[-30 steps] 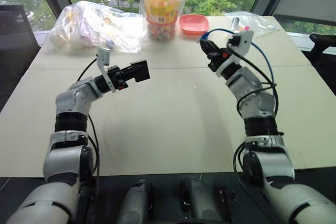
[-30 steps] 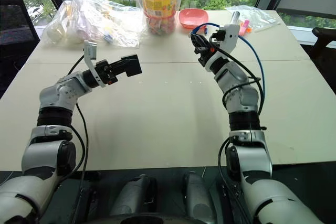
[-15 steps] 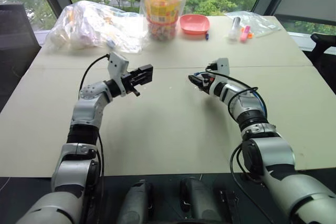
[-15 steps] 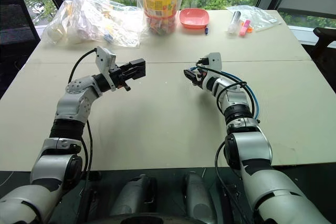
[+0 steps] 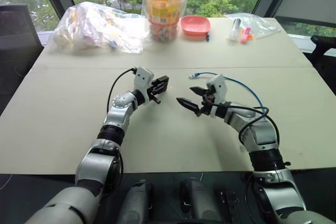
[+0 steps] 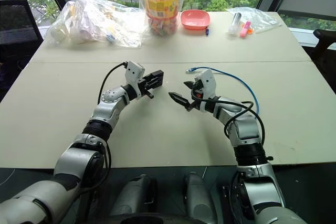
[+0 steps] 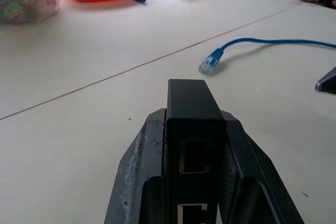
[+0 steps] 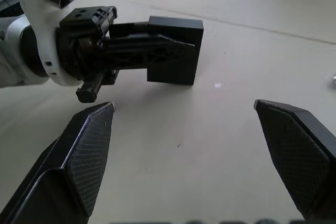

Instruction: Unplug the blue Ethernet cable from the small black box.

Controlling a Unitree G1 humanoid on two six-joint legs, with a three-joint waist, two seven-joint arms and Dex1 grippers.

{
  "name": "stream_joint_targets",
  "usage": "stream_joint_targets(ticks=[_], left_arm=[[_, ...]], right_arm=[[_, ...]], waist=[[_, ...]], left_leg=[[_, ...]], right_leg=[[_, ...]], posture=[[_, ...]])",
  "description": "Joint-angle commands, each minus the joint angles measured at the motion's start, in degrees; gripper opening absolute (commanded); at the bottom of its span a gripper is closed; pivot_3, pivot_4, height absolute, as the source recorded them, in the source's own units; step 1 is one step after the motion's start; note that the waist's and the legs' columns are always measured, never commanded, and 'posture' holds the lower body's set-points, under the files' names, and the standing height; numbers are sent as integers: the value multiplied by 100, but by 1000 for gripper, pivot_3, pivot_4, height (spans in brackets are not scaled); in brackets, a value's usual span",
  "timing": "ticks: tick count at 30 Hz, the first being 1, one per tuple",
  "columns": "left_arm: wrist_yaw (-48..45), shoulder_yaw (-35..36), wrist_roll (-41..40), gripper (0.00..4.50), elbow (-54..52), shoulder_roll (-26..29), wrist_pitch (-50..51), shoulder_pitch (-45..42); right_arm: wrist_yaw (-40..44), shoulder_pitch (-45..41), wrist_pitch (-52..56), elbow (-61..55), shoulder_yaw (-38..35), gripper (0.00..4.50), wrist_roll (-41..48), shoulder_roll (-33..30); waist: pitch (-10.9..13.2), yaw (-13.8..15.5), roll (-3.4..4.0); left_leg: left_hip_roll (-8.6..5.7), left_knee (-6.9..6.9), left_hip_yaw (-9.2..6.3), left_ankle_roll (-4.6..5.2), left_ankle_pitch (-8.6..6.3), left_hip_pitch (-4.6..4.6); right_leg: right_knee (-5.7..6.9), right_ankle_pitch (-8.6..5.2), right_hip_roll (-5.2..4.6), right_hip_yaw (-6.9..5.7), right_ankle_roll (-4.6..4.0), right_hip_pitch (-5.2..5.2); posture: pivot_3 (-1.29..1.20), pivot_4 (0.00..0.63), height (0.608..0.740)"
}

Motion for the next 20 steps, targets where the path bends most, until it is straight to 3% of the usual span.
stream_joint_targets(ticks=[1,3,6,14,20], left_arm=[[-95,96,0,2715,202,42,-313,-206],[-180,142,-57,3626,117,98,-310,-193],[-351,147,-121,4460,-324,230,-125,21],[-1025,311,-1527,4460,-4966,1545,3056,2268],[-749,606,-2000,4460,-6235,2142,4177,3273]], right_arm=[[-136,112,40,-344,-205,4500,113,-32],[-173,166,47,-392,-260,4500,138,-62],[-197,225,34,-404,-327,4500,126,-126],[97,1041,448,-1387,-824,4500,647,-785],[-23,1591,770,-1986,-938,4500,916,-902]], waist=[[0,-6,0],[0,-13,0],[0,-23,0],[0,-33,2],[0,-12,3]], left_leg=[[0,-1,0,0,0,-1],[-1,-4,3,3,-2,-9],[-1,-9,4,8,-5,-13],[6,-19,-1,6,-5,-8],[6,-15,-6,-3,-1,-1]], right_leg=[[0,-1,0,0,1,0],[-1,-1,-1,0,3,-8],[-1,1,-2,0,5,-13],[0,0,-6,4,2,-13],[-13,-16,-11,4,-26,-2]], posture=[[0,150,740],[0,150,740],[0,150,740],[0,150,740],[0,150,740]])
